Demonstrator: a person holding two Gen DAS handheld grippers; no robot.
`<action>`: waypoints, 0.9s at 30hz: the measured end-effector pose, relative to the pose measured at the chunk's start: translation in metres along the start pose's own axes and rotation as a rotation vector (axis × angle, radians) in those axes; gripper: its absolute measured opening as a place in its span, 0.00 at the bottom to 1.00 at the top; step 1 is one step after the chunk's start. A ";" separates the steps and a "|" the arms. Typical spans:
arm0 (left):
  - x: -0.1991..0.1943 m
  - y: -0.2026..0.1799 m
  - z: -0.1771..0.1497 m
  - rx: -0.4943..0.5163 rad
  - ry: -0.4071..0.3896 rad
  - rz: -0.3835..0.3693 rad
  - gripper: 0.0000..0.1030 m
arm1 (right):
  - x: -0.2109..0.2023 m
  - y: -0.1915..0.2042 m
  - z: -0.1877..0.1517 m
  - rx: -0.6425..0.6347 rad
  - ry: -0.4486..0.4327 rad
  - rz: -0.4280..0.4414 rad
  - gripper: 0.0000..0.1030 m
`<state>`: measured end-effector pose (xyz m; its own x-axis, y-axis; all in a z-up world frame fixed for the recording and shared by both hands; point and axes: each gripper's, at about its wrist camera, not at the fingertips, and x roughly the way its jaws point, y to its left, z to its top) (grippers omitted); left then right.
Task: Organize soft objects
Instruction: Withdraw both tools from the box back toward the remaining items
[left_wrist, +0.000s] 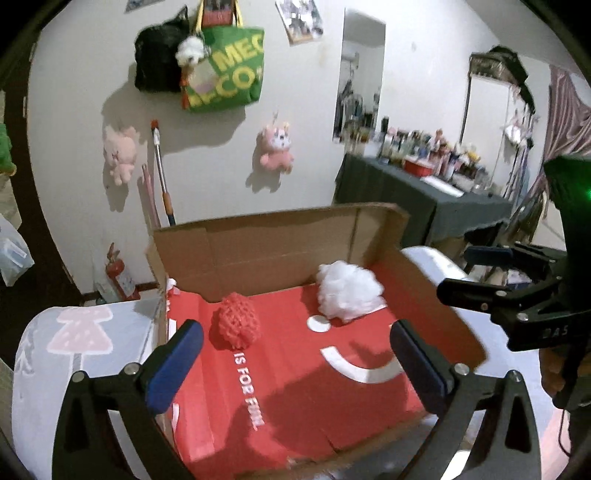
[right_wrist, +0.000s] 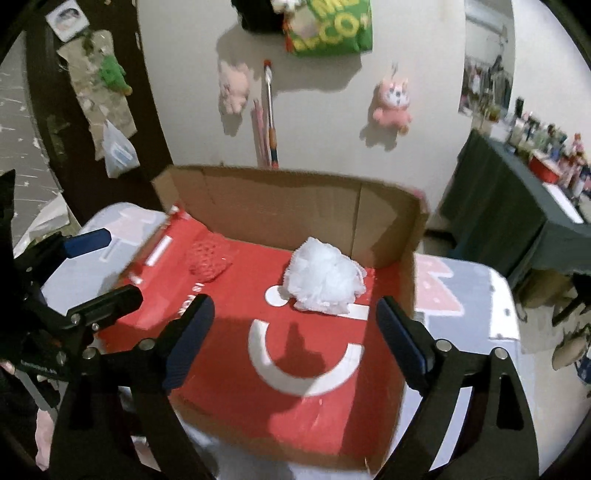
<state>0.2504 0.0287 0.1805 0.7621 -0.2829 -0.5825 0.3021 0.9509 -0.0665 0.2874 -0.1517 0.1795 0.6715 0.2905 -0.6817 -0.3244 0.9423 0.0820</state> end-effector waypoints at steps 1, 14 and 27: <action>-0.010 -0.003 -0.002 -0.005 -0.013 -0.007 1.00 | -0.014 0.004 -0.004 -0.002 -0.020 0.002 0.87; -0.119 -0.043 -0.069 0.002 -0.180 -0.005 1.00 | -0.140 0.029 -0.092 -0.054 -0.246 -0.024 0.90; -0.157 -0.073 -0.165 -0.027 -0.259 0.039 1.00 | -0.164 0.057 -0.198 -0.053 -0.334 -0.087 0.91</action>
<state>0.0140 0.0245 0.1429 0.8949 -0.2655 -0.3587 0.2571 0.9637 -0.0717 0.0268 -0.1790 0.1524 0.8764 0.2556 -0.4082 -0.2841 0.9587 -0.0097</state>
